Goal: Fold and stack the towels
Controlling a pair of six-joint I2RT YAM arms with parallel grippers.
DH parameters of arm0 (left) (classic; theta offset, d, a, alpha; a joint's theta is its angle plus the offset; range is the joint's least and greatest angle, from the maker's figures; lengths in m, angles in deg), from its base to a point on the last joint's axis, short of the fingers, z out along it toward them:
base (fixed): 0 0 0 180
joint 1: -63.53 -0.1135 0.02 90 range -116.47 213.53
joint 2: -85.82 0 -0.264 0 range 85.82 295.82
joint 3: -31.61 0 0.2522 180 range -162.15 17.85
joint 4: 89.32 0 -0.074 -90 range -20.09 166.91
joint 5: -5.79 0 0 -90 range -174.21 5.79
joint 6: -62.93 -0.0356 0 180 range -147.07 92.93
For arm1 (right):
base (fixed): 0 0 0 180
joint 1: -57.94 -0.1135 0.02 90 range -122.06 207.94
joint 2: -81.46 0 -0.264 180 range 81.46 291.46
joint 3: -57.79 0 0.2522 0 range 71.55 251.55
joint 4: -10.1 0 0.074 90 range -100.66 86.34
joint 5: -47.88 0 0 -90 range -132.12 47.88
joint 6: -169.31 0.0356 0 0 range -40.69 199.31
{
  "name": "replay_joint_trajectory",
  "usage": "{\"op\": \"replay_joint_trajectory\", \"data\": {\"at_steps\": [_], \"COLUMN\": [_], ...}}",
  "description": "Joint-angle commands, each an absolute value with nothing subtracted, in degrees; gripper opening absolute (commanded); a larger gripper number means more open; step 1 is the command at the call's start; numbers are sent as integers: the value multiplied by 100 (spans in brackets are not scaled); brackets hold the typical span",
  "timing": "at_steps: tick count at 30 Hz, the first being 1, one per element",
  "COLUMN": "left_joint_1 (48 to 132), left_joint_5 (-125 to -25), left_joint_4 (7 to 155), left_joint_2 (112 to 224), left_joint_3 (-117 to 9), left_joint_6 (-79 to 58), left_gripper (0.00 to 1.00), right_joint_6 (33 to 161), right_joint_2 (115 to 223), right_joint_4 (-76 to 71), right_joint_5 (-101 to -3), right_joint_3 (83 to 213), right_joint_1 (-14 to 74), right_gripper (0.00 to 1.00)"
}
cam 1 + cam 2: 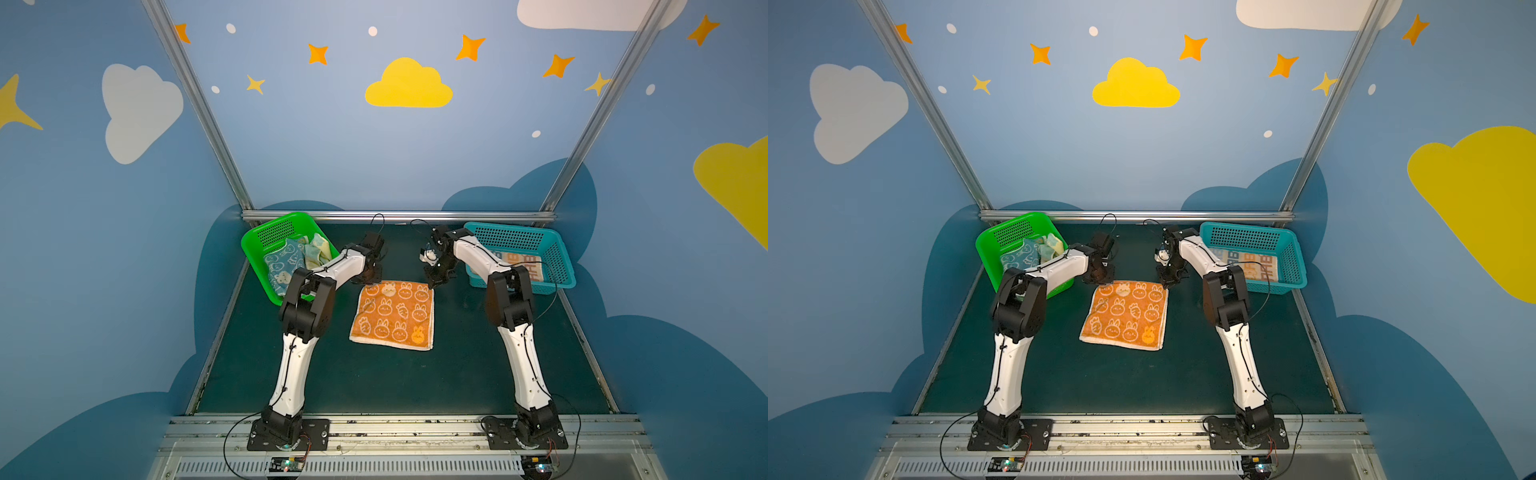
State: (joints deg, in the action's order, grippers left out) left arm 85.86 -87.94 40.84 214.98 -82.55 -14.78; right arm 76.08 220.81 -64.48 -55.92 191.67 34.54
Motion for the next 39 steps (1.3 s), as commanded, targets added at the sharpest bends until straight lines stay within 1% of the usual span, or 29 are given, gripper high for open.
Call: {"op": "replay_joint_trajectory", "data": {"at_steps": [1, 4, 10, 16, 21, 31, 39], "left_joint_1": [8490, 8492, 8489, 8496, 8492, 8497, 8493], "left_joint_5": [-9019, -9006, -8993, -9006, -8972, -9053, -9080], "left_joint_4": [3686, 3744, 3889, 4362, 4806, 5220, 5263], "left_joint_2": [21272, 21172, 21055, 20757, 20437, 19885, 19373], "left_joint_3": [-8328, -8428, -8609, -8292, -7777, -6972, -6485], "left_joint_6": [-1445, -1481, -1555, -1640, -1710, -1705, -1619], "left_gripper": [4, 4, 4, 4, 4, 4, 4], "right_joint_6": [7630, 7577, 7483, 7415, 7273, 7183, 7275], "right_joint_2": [21667, 21269, 20825, 20409, 20112, 19621, 18988], "right_joint_4": [-6073, -5800, -5509, -5070, -4829, -4763, -4639], "right_joint_5": [-5550, -5445, -5349, -5267, -5258, -5818, -6264], "right_joint_3": [18565, 18230, 17884, 17461, 17127, 16576, 15910], "right_joint_1": [3433, 3430, 3431, 3430, 3431, 3421, 3312], "right_gripper": [0, 0, 0, 0, 0, 0, 0]}}
